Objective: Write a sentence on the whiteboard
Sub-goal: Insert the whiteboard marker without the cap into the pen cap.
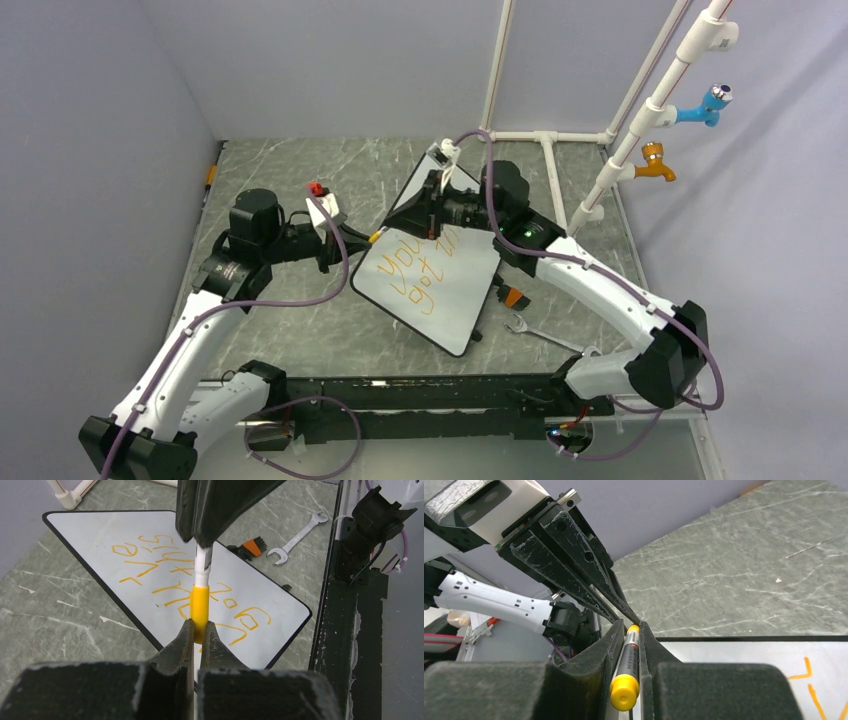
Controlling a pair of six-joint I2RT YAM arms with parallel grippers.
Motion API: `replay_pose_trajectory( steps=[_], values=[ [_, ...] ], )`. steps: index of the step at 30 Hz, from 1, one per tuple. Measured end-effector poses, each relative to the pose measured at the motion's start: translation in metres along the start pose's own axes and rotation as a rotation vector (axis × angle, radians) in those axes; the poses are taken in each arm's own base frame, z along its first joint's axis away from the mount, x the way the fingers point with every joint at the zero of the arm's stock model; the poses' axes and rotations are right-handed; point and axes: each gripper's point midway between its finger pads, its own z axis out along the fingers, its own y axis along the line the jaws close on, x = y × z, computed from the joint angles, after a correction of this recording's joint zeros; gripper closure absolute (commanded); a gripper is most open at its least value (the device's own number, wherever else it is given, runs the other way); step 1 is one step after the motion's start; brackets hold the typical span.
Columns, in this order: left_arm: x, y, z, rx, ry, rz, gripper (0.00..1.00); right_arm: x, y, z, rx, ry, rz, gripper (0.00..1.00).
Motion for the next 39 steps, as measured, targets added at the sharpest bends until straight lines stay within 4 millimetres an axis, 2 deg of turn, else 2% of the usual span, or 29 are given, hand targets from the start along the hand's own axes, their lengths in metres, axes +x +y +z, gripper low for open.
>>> replay_pose_trajectory(
  steps=[7, 13, 27, 39],
  values=[
    [0.009, 0.002, -0.002, -0.017, 0.027, -0.026, 1.0, 0.012, 0.001, 0.022, -0.016, 0.079, -0.022, 1.0],
    [0.017, 0.0, -0.005, -0.032, 0.047, -0.043, 1.0, 0.019, 0.002, 0.028, 0.008, 0.103, -0.036, 1.0],
    [0.024, 0.013, -0.014, -0.143, 0.066, -0.035, 1.0, 0.021, -0.006, 0.047, 0.101, 0.104, 0.027, 1.0],
    [0.023, 0.027, -0.023, -0.24, 0.067, -0.024, 1.0, 0.015, -0.015, 0.065, 0.201, 0.131, 0.121, 1.0]
  ],
)
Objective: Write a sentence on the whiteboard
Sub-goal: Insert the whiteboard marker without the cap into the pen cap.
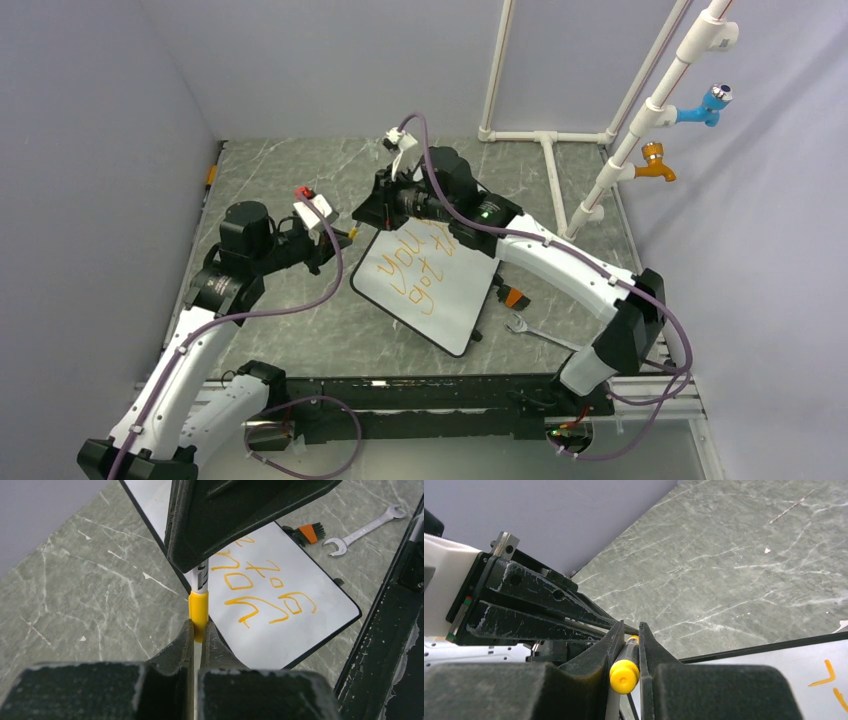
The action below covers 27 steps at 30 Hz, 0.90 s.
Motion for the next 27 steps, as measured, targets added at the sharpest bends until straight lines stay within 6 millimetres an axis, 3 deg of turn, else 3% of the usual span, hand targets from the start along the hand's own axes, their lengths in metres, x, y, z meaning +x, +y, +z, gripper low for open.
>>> replay_pose_trajectory(
  steps=[14, 27],
  values=[
    [0.019, 0.014, -0.004, -0.068, 0.019, -0.076, 1.0, 0.009, -0.007, 0.027, 0.084, 0.03, 0.053, 1.0],
    [0.015, 0.016, -0.01, -0.082, 0.0, -0.09, 1.0, 0.005, 0.0, 0.033, 0.061, -0.008, 0.005, 1.0]
  ],
)
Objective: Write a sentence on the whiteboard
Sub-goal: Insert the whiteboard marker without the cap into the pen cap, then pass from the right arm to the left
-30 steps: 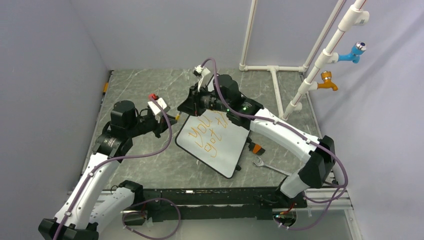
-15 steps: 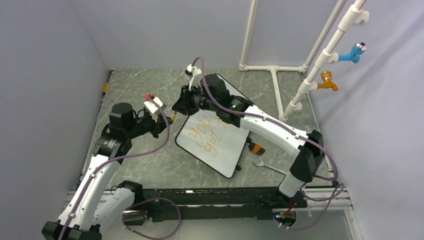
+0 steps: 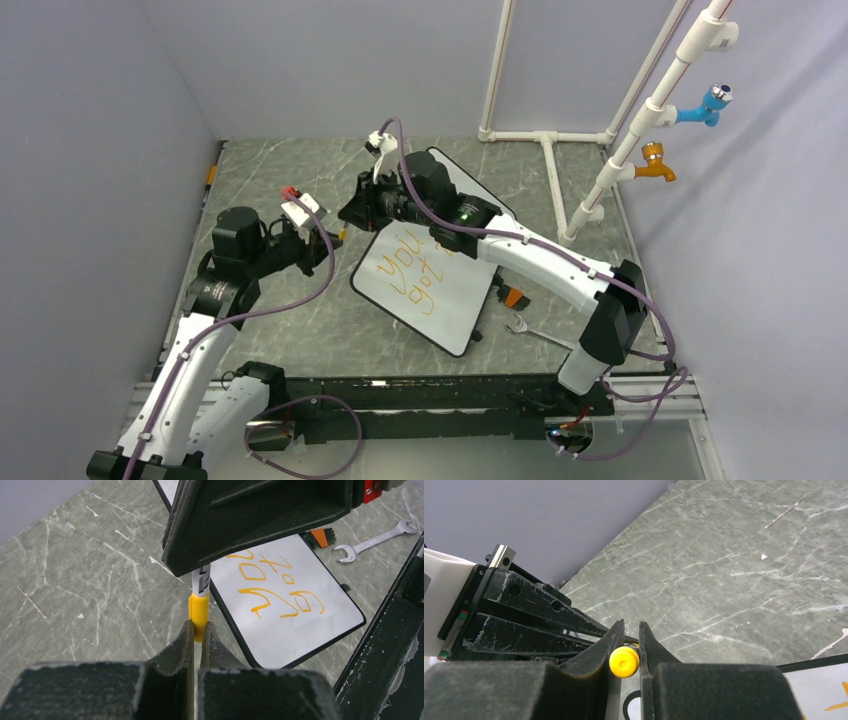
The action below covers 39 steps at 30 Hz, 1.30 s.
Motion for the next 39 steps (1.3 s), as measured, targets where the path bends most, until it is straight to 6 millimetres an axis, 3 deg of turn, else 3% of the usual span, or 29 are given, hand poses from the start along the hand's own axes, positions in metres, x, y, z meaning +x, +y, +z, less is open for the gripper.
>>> replay_pose_trajectory(
  steps=[6, 9, 17, 22, 26, 27, 28, 29, 34, 39],
  values=[
    [0.002, -0.002, 0.0, 0.013, 0.0, 0.008, 0.79, 0.001, 0.002, -0.001, 0.023, 0.014, -0.033, 1.0],
    [-0.01, -0.005, 0.0, 0.033, -0.046, 0.044, 0.74, 0.004, 0.004, -0.002, 0.028, 0.04, -0.042, 1.0],
    [-0.041, -0.02, -0.004, 0.104, -0.168, 0.141, 0.7, 0.034, -0.007, 0.003, 0.067, 0.139, -0.039, 1.0],
    [-0.044, -0.022, -0.004, 0.114, -0.181, 0.156, 0.63, 0.045, -0.009, 0.003, 0.074, 0.176, -0.037, 1.0],
    [-0.046, -0.021, -0.006, 0.105, -0.186, 0.168, 0.43, 0.04, -0.013, 0.002, 0.089, 0.17, -0.038, 1.0],
    [-0.047, -0.021, -0.006, 0.102, -0.189, 0.172, 0.31, 0.037, -0.015, 0.001, 0.092, 0.165, -0.04, 1.0],
    [-0.047, -0.021, -0.007, 0.096, -0.191, 0.176, 0.1, 0.033, -0.016, 0.001, 0.095, 0.157, -0.041, 1.0],
    [-0.049, -0.021, -0.008, 0.09, -0.196, 0.184, 0.02, 0.029, -0.017, 0.0, 0.098, 0.147, -0.042, 1.0],
    [-0.052, -0.02, -0.012, 0.075, -0.21, 0.202, 0.01, 0.001, -0.029, -0.004, 0.119, 0.089, -0.042, 1.0],
    [-0.052, -0.019, -0.012, 0.07, -0.209, 0.204, 0.08, -0.012, -0.036, -0.007, 0.13, 0.063, -0.043, 1.0]
  ],
)
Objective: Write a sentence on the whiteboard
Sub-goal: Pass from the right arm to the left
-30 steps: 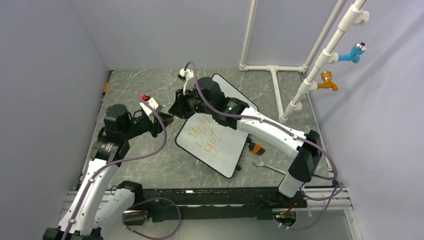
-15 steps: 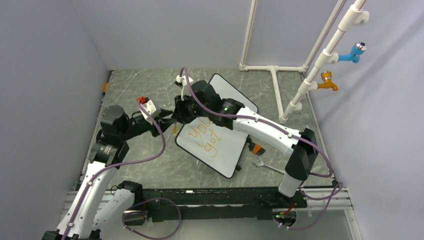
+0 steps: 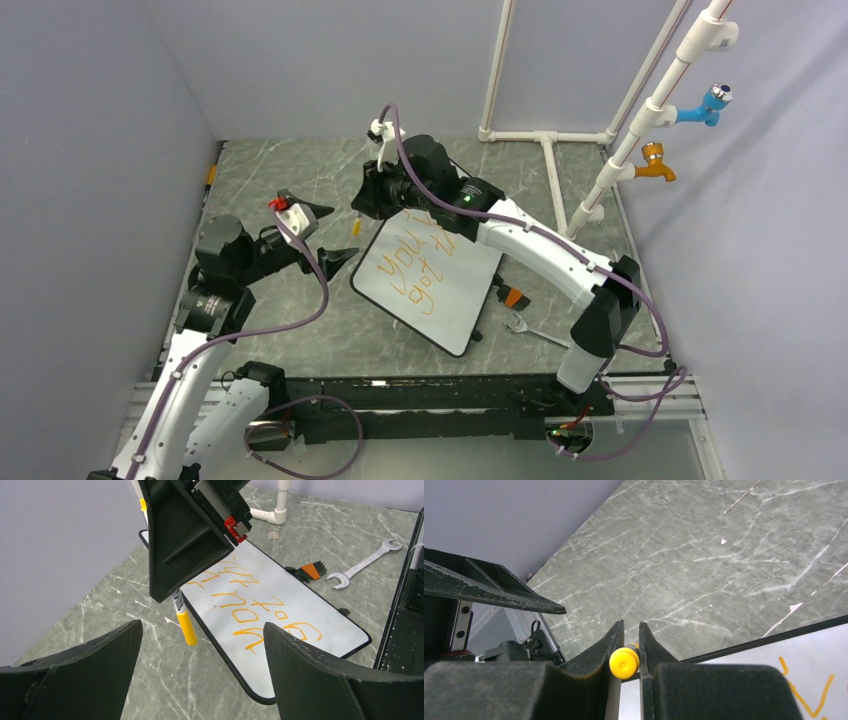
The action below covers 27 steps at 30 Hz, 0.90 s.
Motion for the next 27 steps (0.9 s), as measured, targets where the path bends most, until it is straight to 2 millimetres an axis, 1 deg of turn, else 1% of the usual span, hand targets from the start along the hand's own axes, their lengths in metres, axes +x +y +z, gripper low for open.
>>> replay_pose_trajectory(
  steps=[4, 7, 12, 15, 18, 22, 25, 27],
  values=[
    [0.001, 0.001, 0.0, -0.007, 0.003, -0.001, 0.16, 0.001, 0.006, -0.001, -0.031, 0.008, -0.001, 1.0],
    [0.003, 0.004, 0.001, -0.014, 0.011, -0.008, 0.24, 0.002, 0.013, -0.003, -0.061, 0.014, -0.003, 1.0],
    [0.007, 0.006, 0.003, -0.022, 0.022, -0.018, 0.38, -0.005, 0.026, -0.016, -0.116, 0.003, -0.009, 1.0],
    [0.009, 0.007, 0.005, -0.02, 0.03, -0.026, 0.43, -0.013, 0.036, -0.026, -0.15, -0.015, -0.013, 1.0],
    [0.013, 0.008, 0.008, -0.015, 0.041, -0.037, 0.45, -0.022, 0.046, -0.036, -0.192, -0.039, -0.011, 1.0],
    [0.015, 0.007, 0.009, -0.003, 0.045, -0.046, 0.48, -0.027, 0.055, -0.04, -0.23, -0.056, -0.005, 1.0],
    [0.014, 0.005, 0.009, 0.007, 0.04, -0.055, 0.56, -0.028, 0.059, -0.04, -0.25, -0.055, 0.006, 1.0],
    [0.013, 0.003, 0.01, 0.015, 0.034, -0.058, 0.63, -0.03, 0.061, -0.041, -0.261, -0.062, 0.011, 1.0]
  ],
)
